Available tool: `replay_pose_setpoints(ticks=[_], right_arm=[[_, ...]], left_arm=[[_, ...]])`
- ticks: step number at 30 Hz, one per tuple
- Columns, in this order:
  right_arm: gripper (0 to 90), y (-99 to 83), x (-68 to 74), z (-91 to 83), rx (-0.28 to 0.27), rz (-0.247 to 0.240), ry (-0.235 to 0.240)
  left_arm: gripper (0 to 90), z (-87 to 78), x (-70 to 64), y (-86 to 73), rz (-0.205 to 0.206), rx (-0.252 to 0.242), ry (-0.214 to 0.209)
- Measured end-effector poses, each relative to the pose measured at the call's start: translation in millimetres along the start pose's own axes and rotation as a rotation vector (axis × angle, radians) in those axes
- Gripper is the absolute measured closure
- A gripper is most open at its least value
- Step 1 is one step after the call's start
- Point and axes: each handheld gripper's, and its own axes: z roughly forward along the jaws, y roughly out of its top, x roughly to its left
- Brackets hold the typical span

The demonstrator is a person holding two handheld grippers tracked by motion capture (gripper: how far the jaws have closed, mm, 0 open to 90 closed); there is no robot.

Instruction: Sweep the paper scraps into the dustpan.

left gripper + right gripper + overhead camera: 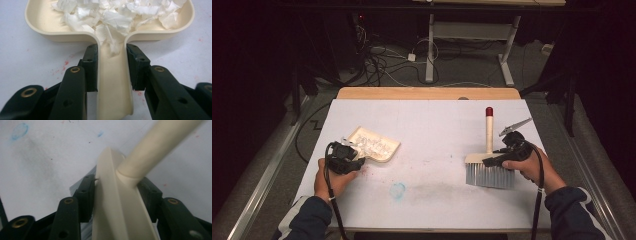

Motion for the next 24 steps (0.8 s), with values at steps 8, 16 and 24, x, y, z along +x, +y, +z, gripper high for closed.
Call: replay_pose_setpoints(ticks=[8,16,24], right_arm=[[39.1,15.4,-13.0,0.7,0.078,-0.080,-0.052],[43.7,18.9,-27.6,8.3,0.068,-0.051,-0.186],[44.5,12.5,-28.9,23.2,-0.098,0.108,-0.295]], left_arm=[[55.3,3.7,-10.0,0.1,-0.002,-0.005,-0.014],[48.7,1.8,-22.9,-0.7,0.026,-0.016,-0.056],[47.0,-0.6,-26.0,-4.0,0.038,-0.017,-0.056]])
